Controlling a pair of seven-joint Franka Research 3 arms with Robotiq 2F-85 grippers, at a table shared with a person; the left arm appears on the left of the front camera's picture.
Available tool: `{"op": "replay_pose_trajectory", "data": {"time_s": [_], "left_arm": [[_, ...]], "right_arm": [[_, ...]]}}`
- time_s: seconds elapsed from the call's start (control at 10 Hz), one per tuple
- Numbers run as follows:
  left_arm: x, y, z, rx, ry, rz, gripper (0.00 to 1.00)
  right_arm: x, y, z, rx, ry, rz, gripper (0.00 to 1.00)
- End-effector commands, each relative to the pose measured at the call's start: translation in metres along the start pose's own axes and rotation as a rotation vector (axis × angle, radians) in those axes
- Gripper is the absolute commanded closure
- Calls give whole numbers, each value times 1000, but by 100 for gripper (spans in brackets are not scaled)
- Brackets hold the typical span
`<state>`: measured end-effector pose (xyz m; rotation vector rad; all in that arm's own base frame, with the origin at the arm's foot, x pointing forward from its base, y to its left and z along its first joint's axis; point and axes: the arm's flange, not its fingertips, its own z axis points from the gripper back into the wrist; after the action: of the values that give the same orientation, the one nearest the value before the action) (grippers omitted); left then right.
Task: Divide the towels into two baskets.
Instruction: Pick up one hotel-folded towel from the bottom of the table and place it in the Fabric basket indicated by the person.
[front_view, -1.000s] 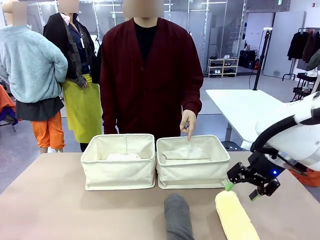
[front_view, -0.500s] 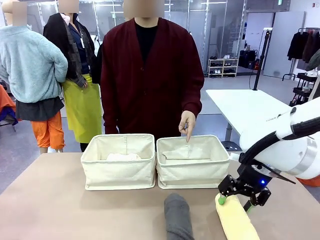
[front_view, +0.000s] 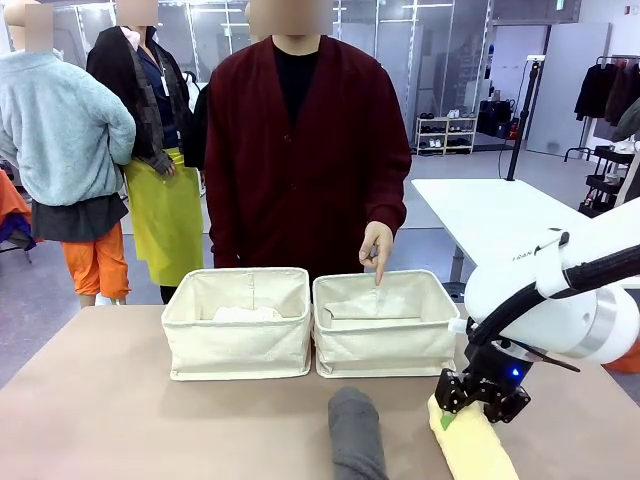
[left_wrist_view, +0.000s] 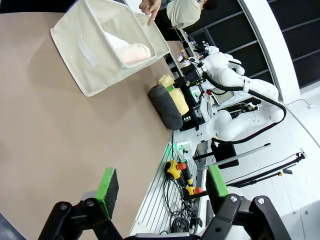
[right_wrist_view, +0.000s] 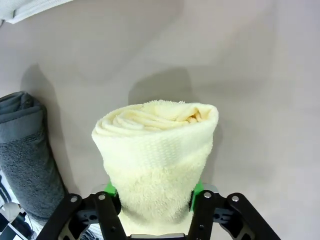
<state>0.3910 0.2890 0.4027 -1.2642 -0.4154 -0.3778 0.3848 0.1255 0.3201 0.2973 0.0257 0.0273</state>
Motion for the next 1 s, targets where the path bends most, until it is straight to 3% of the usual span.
{"op": "replay_pose_trajectory", "data": {"time_s": [0.0,0.3,0.5,0.6,0.9], "left_arm": [[-4,-6,1,-8,1,-13,11],[-4,-6,1,-8,1,-13,11],[-4,-6,1,-8,1,-13,11],[-4,-6,1,-8,1,-13,11],[-4,-6,1,-8,1,-13,11]], "right_arm": [[-38,-3,-7,-38,7,-22,100],[-32,14,34,-8,-42,38,100],[-26,44,71,-67,-17,180,100],[-21,63,86,-100,-12,323,100],[-6,118,94,-208,123,794,100]]}}
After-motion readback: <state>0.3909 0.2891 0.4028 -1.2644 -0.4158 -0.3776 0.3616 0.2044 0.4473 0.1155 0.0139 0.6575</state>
